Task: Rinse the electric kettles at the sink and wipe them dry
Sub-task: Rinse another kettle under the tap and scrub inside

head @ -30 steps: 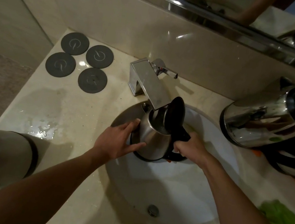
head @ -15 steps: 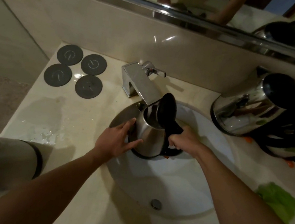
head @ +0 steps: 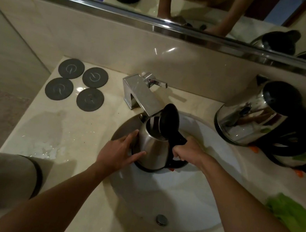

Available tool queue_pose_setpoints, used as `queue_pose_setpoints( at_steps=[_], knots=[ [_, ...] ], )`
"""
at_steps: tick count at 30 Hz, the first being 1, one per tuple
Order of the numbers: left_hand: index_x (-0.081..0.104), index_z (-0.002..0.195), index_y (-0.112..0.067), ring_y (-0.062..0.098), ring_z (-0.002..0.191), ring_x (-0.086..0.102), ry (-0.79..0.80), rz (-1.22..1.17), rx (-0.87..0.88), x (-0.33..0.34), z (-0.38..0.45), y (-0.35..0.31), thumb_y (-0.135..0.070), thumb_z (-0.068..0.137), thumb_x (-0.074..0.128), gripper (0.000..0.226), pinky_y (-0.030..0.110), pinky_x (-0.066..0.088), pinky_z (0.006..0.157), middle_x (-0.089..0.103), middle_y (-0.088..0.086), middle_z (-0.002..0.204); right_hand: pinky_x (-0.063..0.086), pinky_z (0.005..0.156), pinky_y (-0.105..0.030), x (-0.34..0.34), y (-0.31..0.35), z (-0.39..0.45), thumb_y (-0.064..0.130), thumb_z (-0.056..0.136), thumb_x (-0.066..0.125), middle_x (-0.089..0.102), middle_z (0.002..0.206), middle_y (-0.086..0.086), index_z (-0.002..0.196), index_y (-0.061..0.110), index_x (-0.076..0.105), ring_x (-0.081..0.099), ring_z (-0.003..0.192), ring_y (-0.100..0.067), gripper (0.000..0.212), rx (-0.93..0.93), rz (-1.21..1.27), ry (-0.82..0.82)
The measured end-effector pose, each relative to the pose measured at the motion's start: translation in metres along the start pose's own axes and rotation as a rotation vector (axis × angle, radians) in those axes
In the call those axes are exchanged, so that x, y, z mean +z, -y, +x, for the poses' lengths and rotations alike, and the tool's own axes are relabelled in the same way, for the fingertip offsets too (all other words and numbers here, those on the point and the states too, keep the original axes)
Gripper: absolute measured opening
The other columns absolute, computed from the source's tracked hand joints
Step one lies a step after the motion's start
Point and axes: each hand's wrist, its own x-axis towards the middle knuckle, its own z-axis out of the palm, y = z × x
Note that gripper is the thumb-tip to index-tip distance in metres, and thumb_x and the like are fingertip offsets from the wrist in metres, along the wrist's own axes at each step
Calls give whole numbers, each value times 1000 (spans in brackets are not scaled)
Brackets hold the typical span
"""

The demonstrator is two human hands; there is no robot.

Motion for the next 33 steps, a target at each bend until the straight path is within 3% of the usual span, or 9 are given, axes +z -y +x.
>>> queue_pose_setpoints(
  at_steps=[17,29,33],
  knots=[
    [24,154,-22,24,105,66,36,-6,-24,-4,1,-5,-72,85,48,89,36,53,89,62,6,132,44,56,-28,-1,-3,5,-1,66,61,55,61,-8,70,8,56,55,59,-21,12,-15,-10,5],
    [30,152,-20,22,93,70,-22,1,31,-1,2,0,-75,82,45,91,33,54,80,68,7,119,41,54,-25,-1,-5,2,-3,71,62,52,57,-4,67,11,53,52,55,-18,17,-23,-4,14],
    [27,153,-21,20,97,69,9,3,19,0,1,0,-75,83,45,90,31,53,83,66,6,123,40,53,-25,0,-5,1,-4,70,62,51,56,-5,65,10,52,50,53,-18,18,-20,-11,4]
  ],
)
